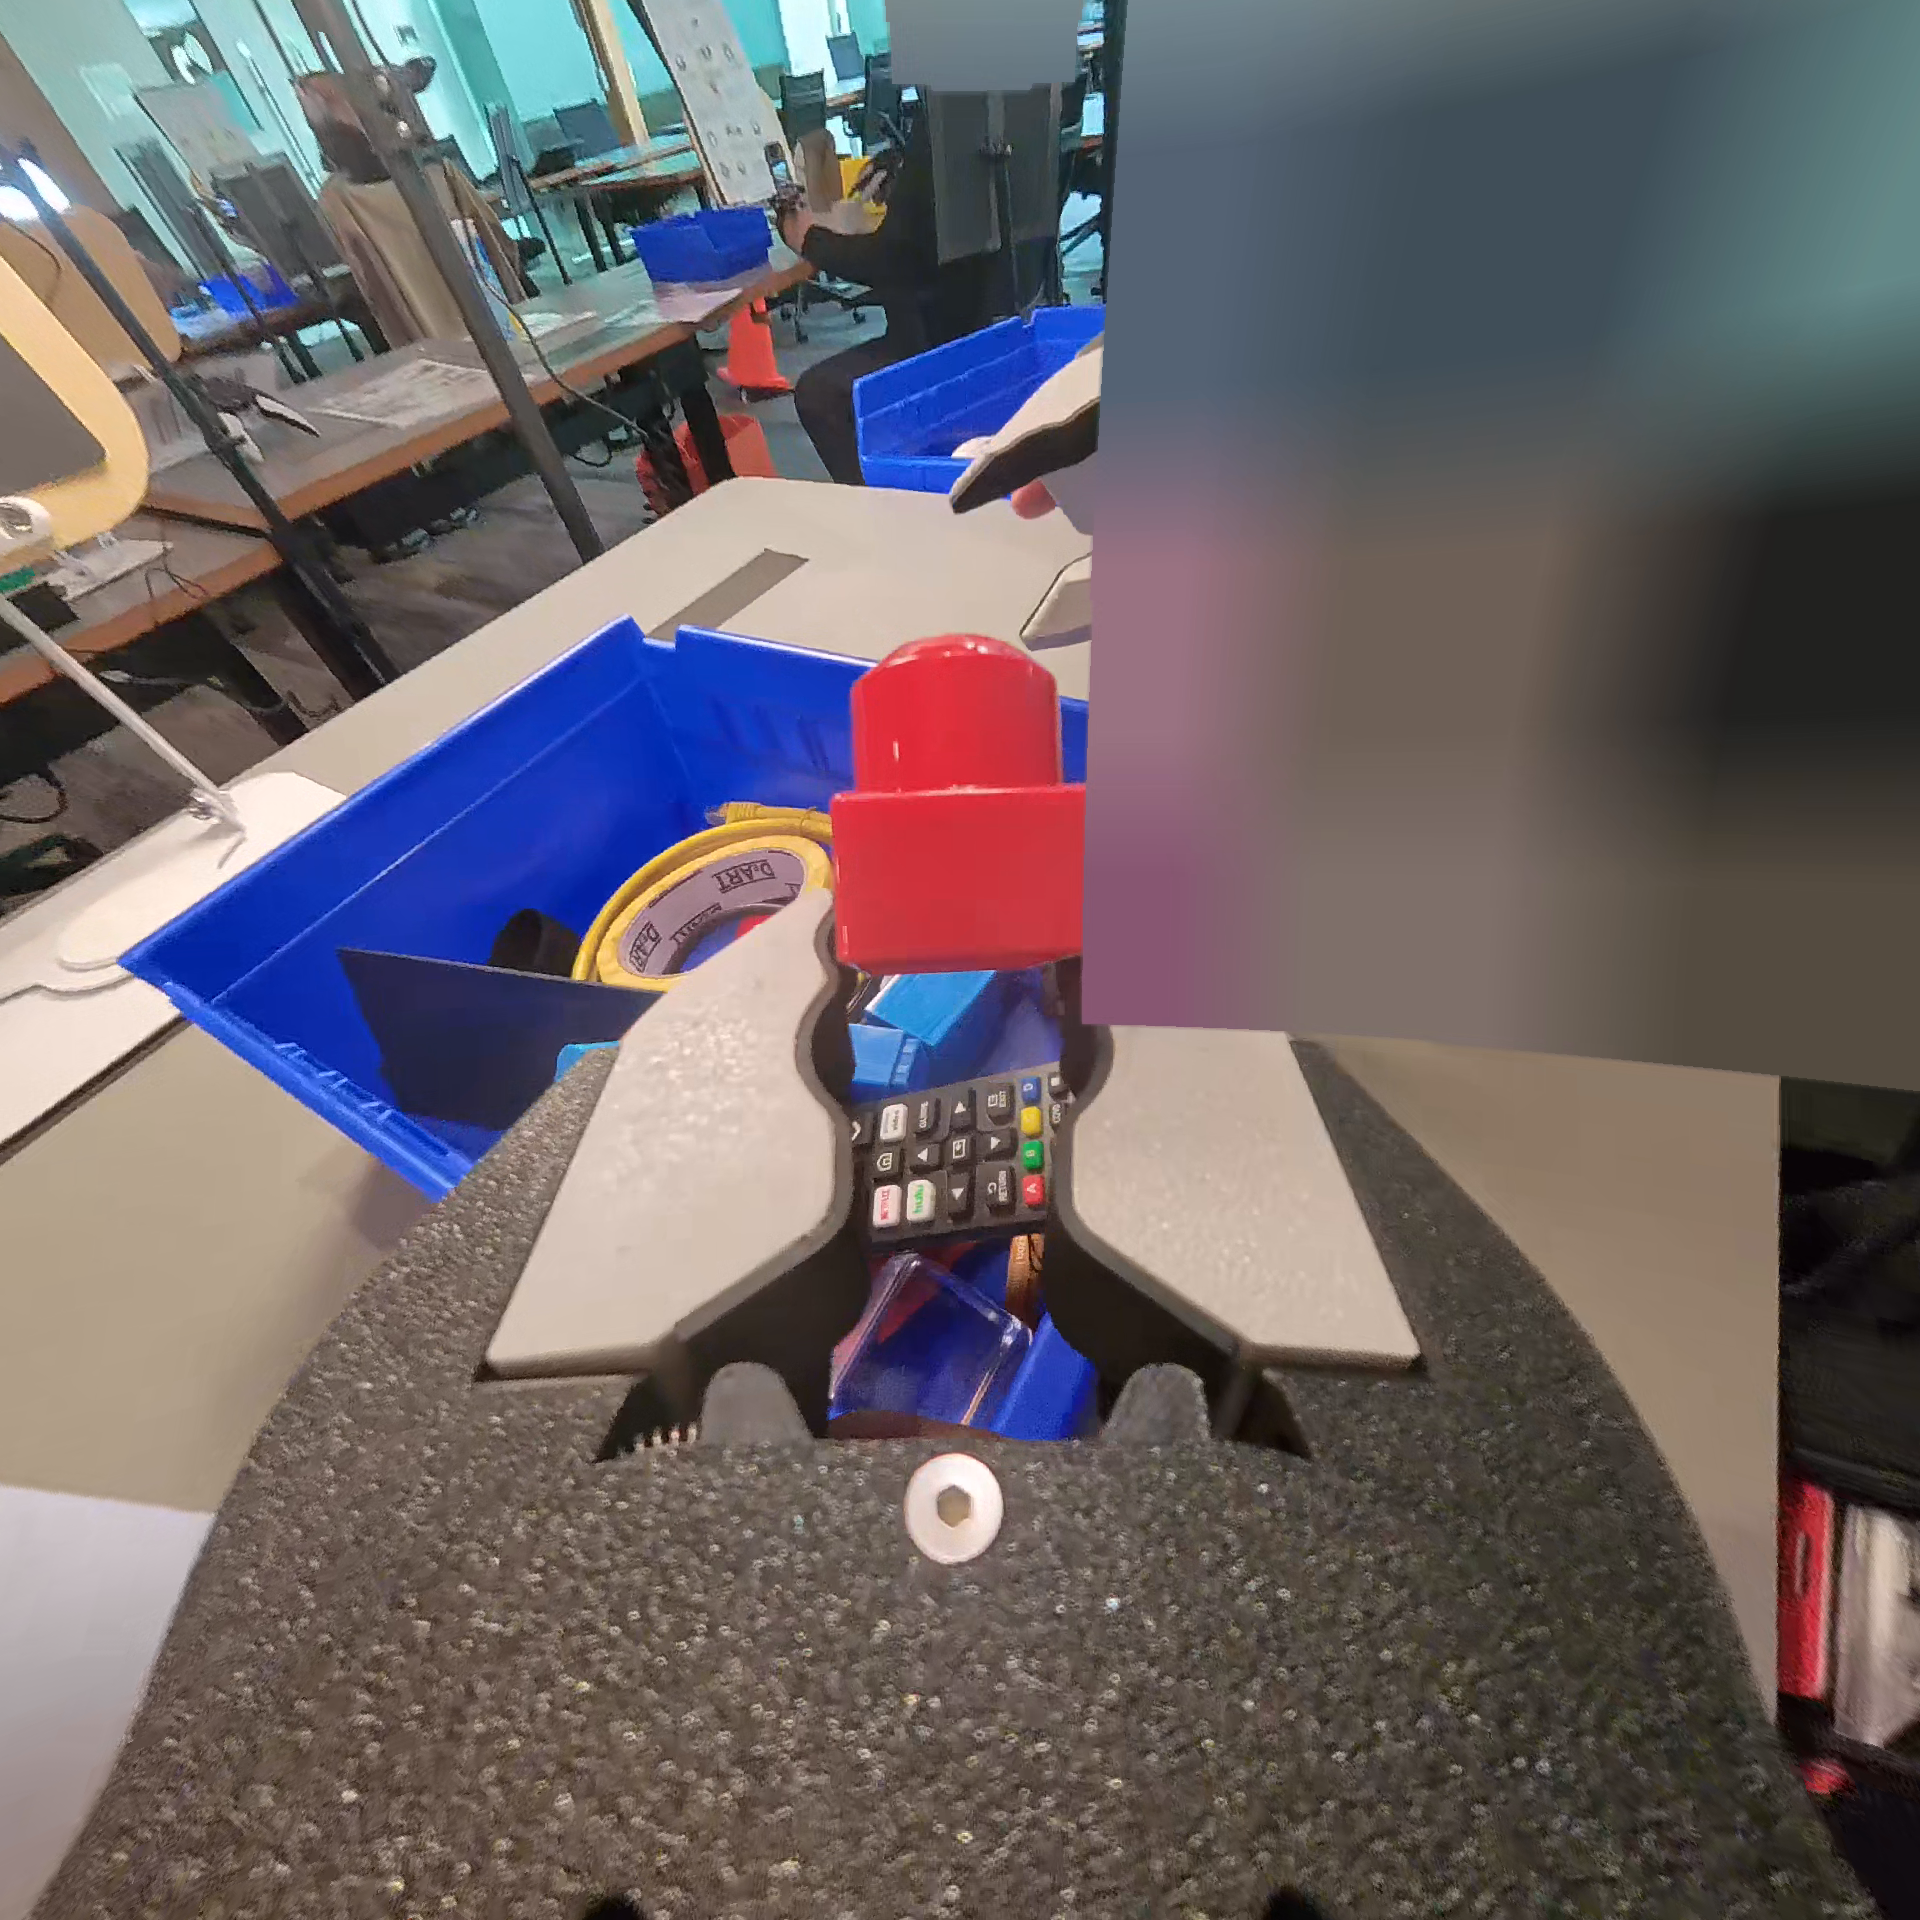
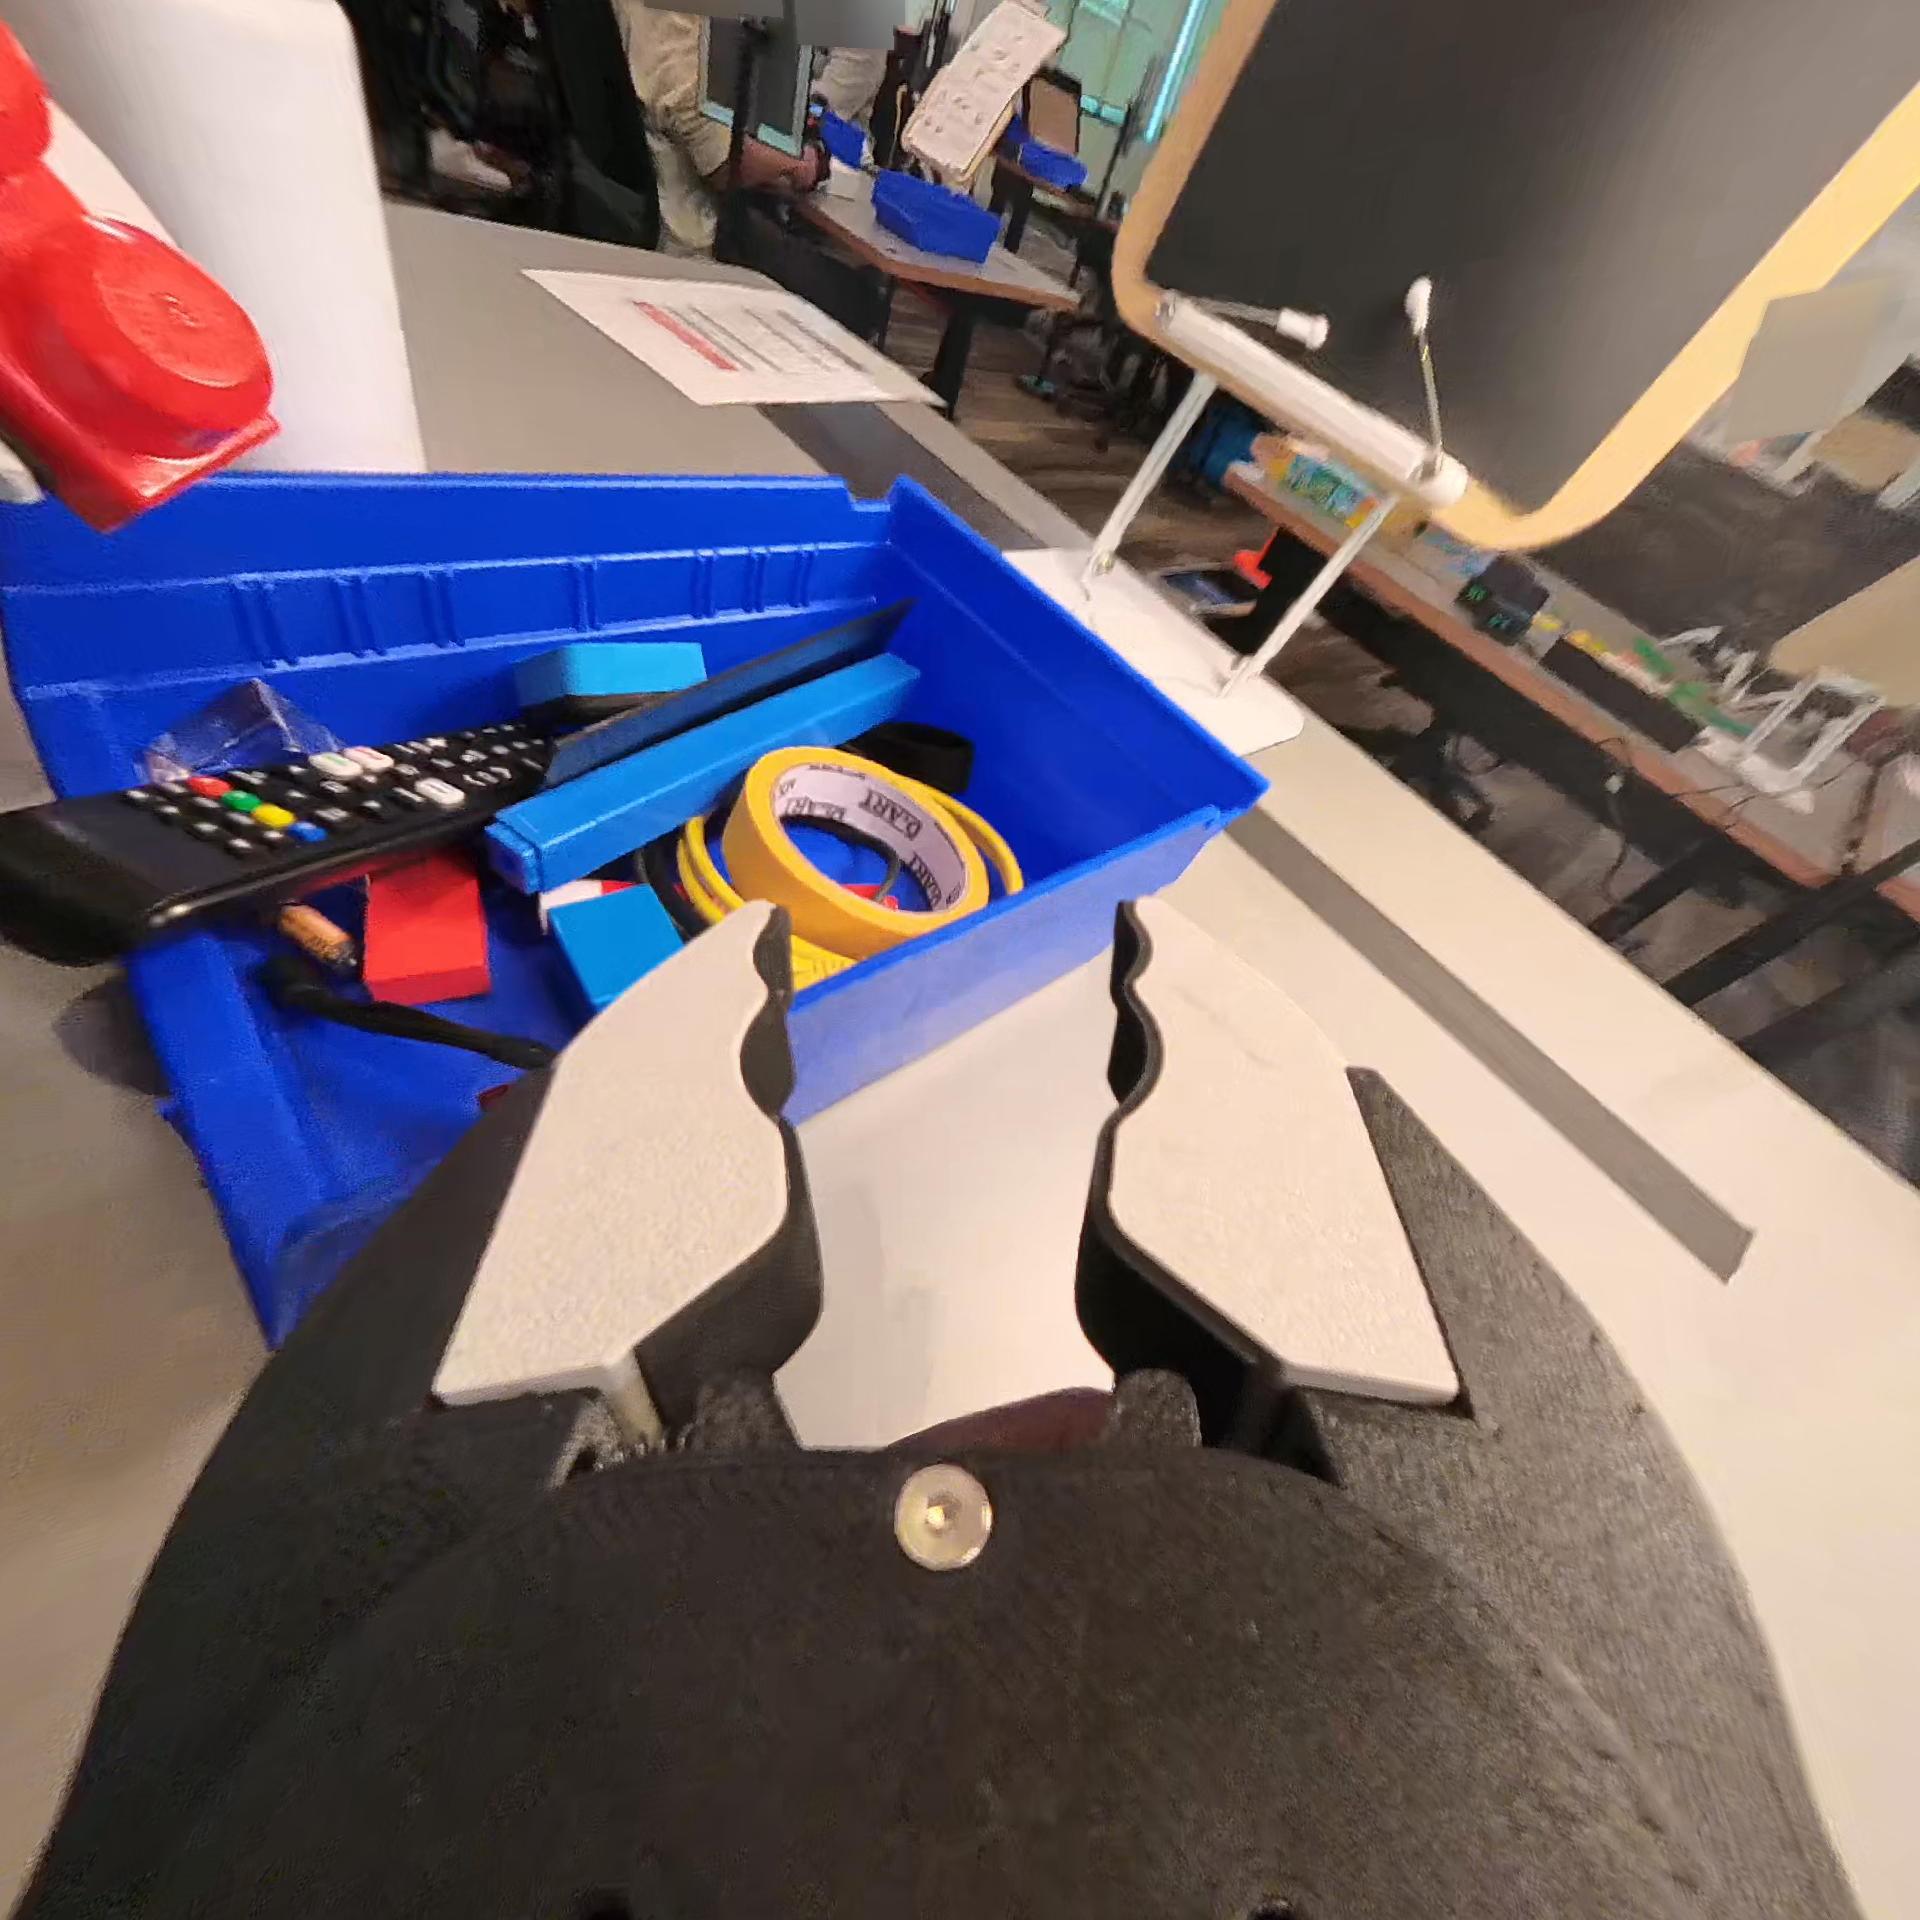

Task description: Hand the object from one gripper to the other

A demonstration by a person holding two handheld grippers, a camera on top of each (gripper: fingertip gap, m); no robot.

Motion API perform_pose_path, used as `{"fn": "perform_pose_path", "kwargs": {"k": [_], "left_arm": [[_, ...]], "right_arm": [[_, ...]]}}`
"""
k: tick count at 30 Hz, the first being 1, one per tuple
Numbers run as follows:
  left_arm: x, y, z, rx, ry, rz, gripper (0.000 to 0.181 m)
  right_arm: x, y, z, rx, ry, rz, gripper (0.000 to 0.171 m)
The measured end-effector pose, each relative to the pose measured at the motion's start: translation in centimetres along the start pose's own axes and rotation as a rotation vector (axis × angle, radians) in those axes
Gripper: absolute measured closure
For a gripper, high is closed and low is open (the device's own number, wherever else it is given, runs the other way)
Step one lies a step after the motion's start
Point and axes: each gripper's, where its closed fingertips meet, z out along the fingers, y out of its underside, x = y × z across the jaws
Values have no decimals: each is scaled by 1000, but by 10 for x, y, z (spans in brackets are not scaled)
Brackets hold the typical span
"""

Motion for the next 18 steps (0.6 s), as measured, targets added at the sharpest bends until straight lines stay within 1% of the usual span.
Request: {"fn": "perform_pose_path", "kwargs": {"k": [2, 4, 7, 10, 12, 15, 18], "left_arm": [[1, -3, 3, 13, 11, -11, 144], [6, -3, 2, 25, 12, -2, 144], [23, -2, -4, 60, -6, 71, 144], [34, 5, -12, 64, -78, 159, 144], [35, 10, -19, 59, -109, 177, 144], [36, 11, -23, 36, -85, 174, 144], [24, 7, -22, 32, -87, 175, 144]], "right_arm": [[2, 2, -2, -14, 18, 3, 111], [-3, -4, -11, -15, 64, -72, 112], [-31, -22, -35, 20, 106, -232, 114], [-63, -33, -53, 37, 122, -349, 119], [-77, -39, -52, 42, 98, -364, 125], [-93, -50, -42, 55, 20, -384, 121], [-100, -58, -33, 64, -27, -396, 121]]}}
